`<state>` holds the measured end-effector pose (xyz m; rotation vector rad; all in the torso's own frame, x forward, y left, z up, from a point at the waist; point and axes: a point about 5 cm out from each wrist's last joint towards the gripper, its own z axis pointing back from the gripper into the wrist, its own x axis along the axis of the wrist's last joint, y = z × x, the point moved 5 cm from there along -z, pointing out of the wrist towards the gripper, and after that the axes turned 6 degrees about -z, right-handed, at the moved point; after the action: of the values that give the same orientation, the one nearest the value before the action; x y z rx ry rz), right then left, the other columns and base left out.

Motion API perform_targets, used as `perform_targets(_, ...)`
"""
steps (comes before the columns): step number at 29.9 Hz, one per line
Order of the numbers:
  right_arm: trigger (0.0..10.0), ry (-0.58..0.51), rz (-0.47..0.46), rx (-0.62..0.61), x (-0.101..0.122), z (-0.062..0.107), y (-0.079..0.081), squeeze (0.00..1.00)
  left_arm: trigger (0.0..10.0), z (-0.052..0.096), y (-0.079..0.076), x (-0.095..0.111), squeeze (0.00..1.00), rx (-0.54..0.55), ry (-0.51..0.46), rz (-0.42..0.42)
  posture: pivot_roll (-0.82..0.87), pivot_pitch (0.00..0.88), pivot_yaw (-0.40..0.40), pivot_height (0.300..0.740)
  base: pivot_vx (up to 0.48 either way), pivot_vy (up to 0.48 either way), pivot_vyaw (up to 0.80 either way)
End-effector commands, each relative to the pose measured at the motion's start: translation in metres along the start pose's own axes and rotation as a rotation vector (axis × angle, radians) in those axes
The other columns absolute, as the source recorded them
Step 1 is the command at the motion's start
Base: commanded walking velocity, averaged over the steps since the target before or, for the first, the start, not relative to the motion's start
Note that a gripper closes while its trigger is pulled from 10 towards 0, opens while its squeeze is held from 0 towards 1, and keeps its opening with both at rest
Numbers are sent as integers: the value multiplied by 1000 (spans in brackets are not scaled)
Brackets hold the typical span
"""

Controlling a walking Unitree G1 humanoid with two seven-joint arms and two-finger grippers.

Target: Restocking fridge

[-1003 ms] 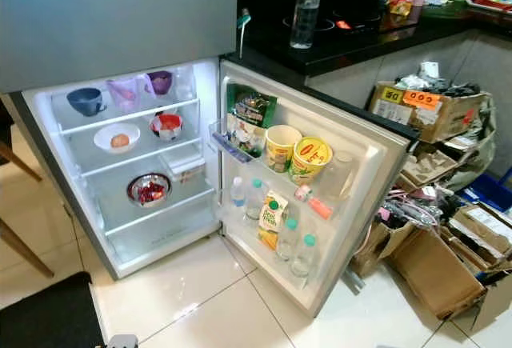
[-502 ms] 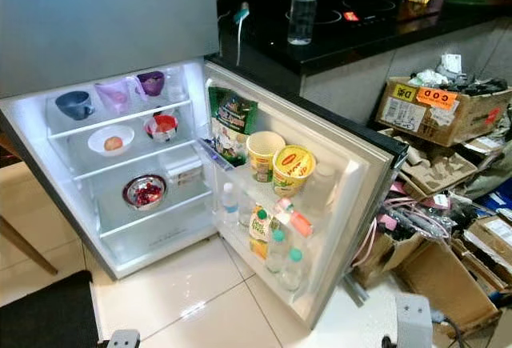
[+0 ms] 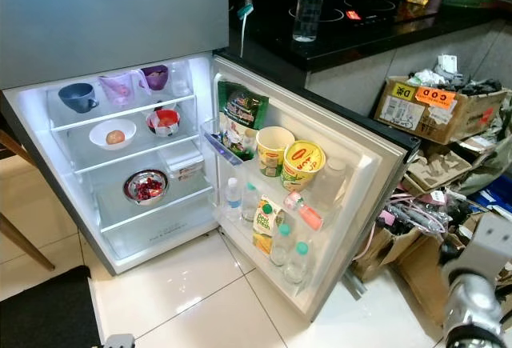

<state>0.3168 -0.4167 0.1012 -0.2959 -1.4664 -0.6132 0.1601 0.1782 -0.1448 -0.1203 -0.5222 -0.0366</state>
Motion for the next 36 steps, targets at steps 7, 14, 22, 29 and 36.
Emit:
perform_targets(7, 10000, -48, -27, 76, 15, -4, 10, 0, 10000, 2, 11, 0, 0, 26, -5, 8, -69, 0, 2, 740, 0, 0, 0)
perform_targets(14, 10000, -14, 1, 296, 4, -1, 52, 0, 10000, 3, 15, 2, 0, 32, -10, 11, -68, 0, 3, 740, 0, 0, 0)
perform_targets(22, 10000, 26, 0, 694, -8, 17, 119, 0, 10000, 3, 13, 3, 0, 23, -12, 11, -71, 0, 3, 740, 0, 0, 0)
perform_targets(29, 10000, 56, 5, 835, -12, 27, 136, 0, 10000, 3, 14, 3, 0, 24, -11, 12, -74, 0, 5, 740, 0, 0, 0)
perform_targets(36, 10000, 179, 18, 1252, -38, 73, 180, 0, 10000, 3, 14, 0, 0, 23, -2, 11, -78, 0, 5, 740, 0, 0, 0)
